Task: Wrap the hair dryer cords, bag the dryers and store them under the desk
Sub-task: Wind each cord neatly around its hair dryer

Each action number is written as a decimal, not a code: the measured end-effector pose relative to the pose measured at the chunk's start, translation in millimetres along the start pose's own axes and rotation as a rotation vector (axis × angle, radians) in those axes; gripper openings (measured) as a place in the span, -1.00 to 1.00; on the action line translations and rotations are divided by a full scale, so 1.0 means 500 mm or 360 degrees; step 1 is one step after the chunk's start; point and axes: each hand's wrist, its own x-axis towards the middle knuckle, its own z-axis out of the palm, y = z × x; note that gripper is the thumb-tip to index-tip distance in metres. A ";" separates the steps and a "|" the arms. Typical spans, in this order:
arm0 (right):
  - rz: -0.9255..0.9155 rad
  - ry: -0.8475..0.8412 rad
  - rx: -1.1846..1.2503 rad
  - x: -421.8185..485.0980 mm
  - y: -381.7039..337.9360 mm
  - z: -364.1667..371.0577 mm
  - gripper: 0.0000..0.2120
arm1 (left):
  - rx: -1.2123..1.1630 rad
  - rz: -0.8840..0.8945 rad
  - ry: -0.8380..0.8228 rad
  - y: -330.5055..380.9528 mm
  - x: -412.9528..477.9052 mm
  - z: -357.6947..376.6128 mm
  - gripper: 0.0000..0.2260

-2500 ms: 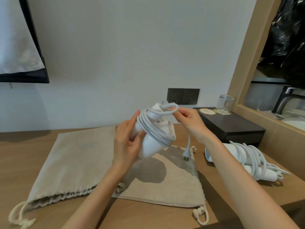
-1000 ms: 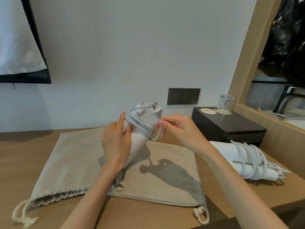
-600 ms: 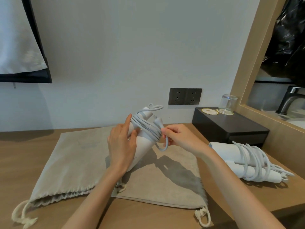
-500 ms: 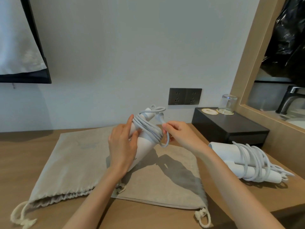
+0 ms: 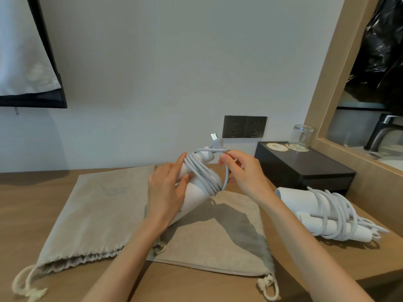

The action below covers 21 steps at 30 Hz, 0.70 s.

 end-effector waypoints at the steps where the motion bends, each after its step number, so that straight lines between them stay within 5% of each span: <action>1: -0.0041 0.0107 -0.0051 0.001 0.004 0.003 -0.88 | -0.0002 0.0004 -0.0005 0.000 0.001 0.000 -0.53; 7: 0.0191 0.0158 0.0294 -0.006 -0.004 0.004 -0.90 | 0.0067 0.0097 -0.0012 -0.006 0.002 0.005 -0.54; 13: 0.0460 0.0053 0.0565 -0.010 -0.018 -0.014 -0.46 | 0.0189 0.0216 0.0025 -0.002 -0.001 0.002 -0.54; 17: 0.0660 -0.0224 0.0868 0.002 -0.028 -0.030 -0.72 | 0.0226 0.0245 0.0046 0.004 0.001 0.001 -0.54; 21: 0.0646 -0.0083 0.0669 0.003 -0.023 -0.025 -0.85 | 0.0270 0.0254 0.0023 0.006 0.000 0.002 -0.55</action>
